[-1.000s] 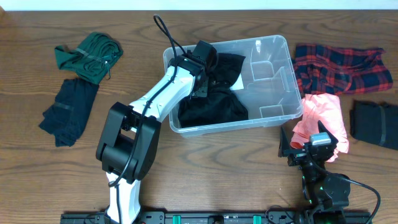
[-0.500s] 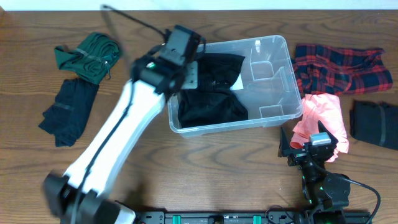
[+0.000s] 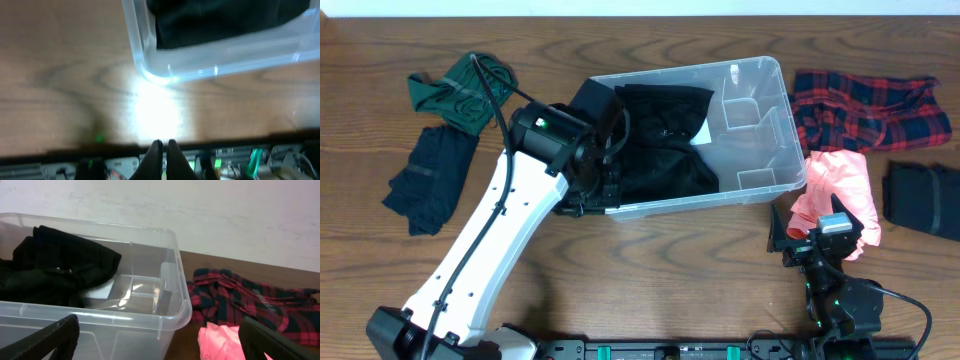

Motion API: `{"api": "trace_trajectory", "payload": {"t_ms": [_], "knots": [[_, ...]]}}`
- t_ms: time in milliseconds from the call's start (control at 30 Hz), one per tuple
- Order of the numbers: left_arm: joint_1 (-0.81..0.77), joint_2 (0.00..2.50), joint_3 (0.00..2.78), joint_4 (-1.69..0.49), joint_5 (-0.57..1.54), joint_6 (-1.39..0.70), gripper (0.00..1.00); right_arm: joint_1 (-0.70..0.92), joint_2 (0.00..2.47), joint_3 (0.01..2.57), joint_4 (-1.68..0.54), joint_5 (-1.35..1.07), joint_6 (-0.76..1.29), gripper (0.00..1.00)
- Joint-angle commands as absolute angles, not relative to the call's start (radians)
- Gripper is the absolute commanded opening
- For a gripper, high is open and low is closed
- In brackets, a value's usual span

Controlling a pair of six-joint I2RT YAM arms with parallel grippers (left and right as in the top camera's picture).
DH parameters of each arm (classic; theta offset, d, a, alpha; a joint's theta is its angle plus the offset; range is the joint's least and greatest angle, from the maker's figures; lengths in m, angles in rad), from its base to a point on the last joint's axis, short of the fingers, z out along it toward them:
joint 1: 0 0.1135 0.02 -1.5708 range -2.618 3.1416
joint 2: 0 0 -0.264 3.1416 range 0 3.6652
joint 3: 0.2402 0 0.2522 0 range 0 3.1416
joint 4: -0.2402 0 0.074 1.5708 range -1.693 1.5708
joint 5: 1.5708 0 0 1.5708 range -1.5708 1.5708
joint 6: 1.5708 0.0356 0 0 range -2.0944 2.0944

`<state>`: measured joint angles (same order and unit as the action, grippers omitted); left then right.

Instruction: Pack container

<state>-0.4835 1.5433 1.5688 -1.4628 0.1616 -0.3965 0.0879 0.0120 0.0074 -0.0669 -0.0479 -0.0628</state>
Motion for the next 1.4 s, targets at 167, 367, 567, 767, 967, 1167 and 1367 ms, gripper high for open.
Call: {"api": "trace_trajectory", "payload": {"t_ms": [167,367,567,767,967,1167,1367], "knots": [[-0.501,1.549,1.529,-1.482,0.202,-0.407,0.06,0.079,0.007,0.006,-0.071,-0.041,-0.068,0.99],[-0.553,1.549,1.433,-1.399,0.198,-0.432,0.06,0.079,0.007,0.006,-0.071,-0.041,-0.068,0.99],[-0.558,1.549,1.361,-1.31,0.165,-0.439,0.06,0.079,0.007,0.006,-0.071,-0.041,-0.068,0.99],[-0.558,1.549,1.314,-1.259,0.126,-0.466,0.06,0.079,0.007,0.006,-0.071,-0.041,-0.068,0.99],[-0.558,1.549,1.292,-1.201,0.076,-0.467,0.06,0.079,0.007,0.006,-0.071,-0.041,-0.068,0.99],[-0.558,1.549,1.265,-1.176,0.073,-0.47,0.06,0.079,0.007,0.006,-0.071,-0.041,-0.068,0.99],[-0.558,1.549,1.265,-1.164,0.065,-0.469,0.06,0.079,0.007,0.006,-0.071,-0.041,-0.068,0.99]]}}
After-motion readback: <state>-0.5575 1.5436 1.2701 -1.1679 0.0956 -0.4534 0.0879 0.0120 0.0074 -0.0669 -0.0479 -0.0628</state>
